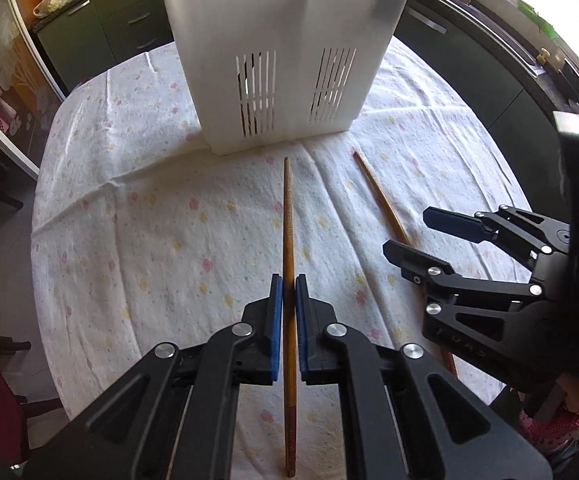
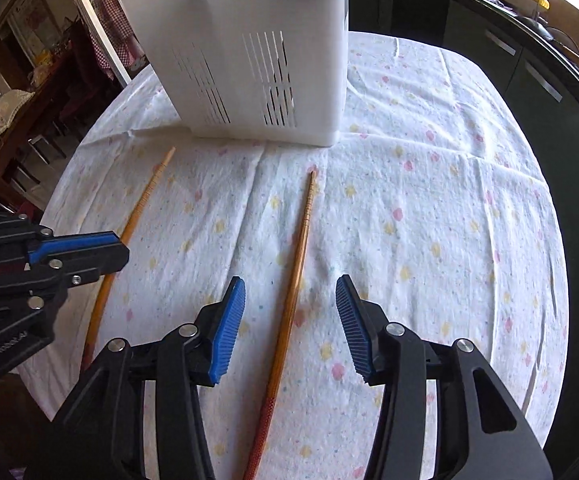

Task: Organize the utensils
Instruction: 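Close the left tool on a wooden chopstick while the right tool grasps the last one, then lift the chopstick in the left tool over the caddy and open it, then lower the chopstick in the right tool into the caddy and open it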

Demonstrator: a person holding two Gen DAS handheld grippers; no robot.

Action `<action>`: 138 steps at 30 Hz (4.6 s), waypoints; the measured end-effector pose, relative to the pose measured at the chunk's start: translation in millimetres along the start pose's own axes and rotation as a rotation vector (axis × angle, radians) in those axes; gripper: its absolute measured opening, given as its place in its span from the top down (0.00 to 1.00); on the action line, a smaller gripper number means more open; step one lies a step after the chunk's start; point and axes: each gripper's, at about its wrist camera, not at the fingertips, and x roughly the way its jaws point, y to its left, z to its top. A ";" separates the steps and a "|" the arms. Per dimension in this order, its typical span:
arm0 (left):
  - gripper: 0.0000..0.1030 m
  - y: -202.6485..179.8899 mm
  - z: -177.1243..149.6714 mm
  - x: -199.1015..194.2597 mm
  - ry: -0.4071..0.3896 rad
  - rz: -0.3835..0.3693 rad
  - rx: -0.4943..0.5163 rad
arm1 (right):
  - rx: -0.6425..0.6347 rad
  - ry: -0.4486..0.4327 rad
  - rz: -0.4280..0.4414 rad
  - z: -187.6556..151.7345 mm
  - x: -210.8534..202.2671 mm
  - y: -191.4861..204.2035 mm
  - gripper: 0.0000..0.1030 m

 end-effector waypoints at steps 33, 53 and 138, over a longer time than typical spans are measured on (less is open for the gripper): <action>0.94 14.6 -6.7 -60.2 -0.161 -0.048 0.010 | 0.067 -0.211 0.083 -13.2 -73.9 -18.8 0.93; 0.94 0.8 -3.4 -128.0 -0.311 -0.079 0.056 | 0.064 -0.467 0.139 -16.9 -174.2 -9.5 0.93; 0.34 12.4 -19.6 -85.8 -0.593 0.088 -0.126 | 0.063 -0.761 -0.060 142.7 -104.4 14.0 0.59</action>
